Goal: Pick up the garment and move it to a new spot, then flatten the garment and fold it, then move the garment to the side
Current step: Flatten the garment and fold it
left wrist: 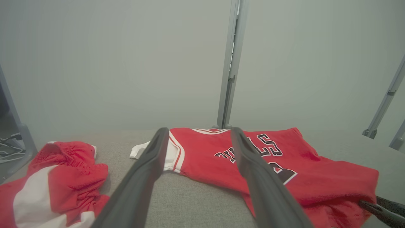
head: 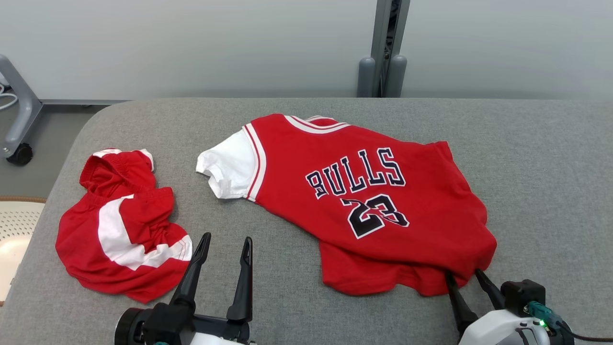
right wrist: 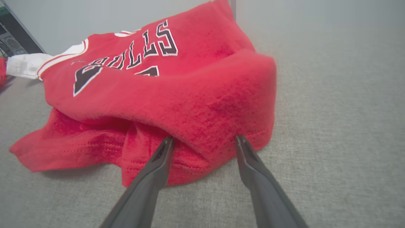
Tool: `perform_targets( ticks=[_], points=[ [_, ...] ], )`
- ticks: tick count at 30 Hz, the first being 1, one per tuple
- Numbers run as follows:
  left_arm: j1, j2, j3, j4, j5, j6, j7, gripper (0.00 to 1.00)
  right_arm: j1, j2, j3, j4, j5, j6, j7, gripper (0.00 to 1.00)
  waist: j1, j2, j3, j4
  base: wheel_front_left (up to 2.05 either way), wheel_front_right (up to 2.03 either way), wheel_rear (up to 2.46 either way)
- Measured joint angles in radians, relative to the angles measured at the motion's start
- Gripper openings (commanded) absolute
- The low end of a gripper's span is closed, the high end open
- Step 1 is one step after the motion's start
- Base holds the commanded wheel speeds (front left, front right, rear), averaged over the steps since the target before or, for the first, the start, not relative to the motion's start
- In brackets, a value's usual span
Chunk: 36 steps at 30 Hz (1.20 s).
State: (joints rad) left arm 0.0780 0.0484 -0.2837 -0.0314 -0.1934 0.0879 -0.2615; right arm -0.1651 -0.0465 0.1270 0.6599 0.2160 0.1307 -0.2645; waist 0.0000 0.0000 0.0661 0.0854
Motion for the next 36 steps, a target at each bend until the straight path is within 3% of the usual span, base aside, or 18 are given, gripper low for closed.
perform_targets(
  ticks=[1, 2, 5, 9, 19, 29, 36],
  points=[
    [0.0, 0.0, -0.002, 0.002, 0.0, 0.0, 0.0, 1.0, -0.014, 0.001, -0.003, 0.031, -0.008, 0.0, 0.0, 0.41, 0.0, 0.0, 0.001, 0.001, 0.0, 0.0, 0.0],
    [0.0, 0.0, -0.004, 0.003, 0.002, -0.001, 0.0, 1.0, -0.026, 0.001, -0.007, 0.063, -0.018, 0.0, 0.0, 0.0, 0.0, 0.0, 0.001, 0.003, 0.0, 0.0, 0.0],
    [-0.002, 0.0, -0.006, 0.003, 0.006, -0.003, 0.0, 1.0, -0.082, 0.0, -0.066, 0.126, -0.067, 0.0, 0.0, 0.0, 0.0, 0.0, 0.01, 0.003, 0.0, 0.0, 0.0],
    [-0.006, 0.0, -0.007, 0.0, 0.005, -0.003, 0.0, 1.0, -0.101, 0.0, -0.126, 0.123, -0.123, 0.0, 0.0, 0.0, 0.0, 0.0, 0.023, -0.006, 0.0, 0.0, 0.0],
    [-0.027, 0.0, -0.012, 0.0, 0.001, -0.004, 0.0, 1.0, -0.123, -0.012, -0.301, 0.028, -0.244, 0.0, 0.0, 0.0, 0.0, 0.0, 0.05, -0.028, 0.0, 0.0, 0.0],
    [-0.047, 0.0, -0.013, 0.005, 0.017, -0.023, 0.0, 1.0, -0.227, -0.157, -0.462, -0.025, -0.355, 0.0, 0.0, 0.0, 0.0, 0.0, 0.077, -0.014, 0.0, 0.0, 0.0],
    [-0.071, 0.0, -0.017, 0.005, 0.028, -0.035, 0.0, 1.0, -0.419, -0.215, -0.475, 0.119, -0.399, 0.0, 0.018, 0.0, 0.0, 0.0, 0.117, -0.004, 0.0, 0.0, 0.0]
  ],
)
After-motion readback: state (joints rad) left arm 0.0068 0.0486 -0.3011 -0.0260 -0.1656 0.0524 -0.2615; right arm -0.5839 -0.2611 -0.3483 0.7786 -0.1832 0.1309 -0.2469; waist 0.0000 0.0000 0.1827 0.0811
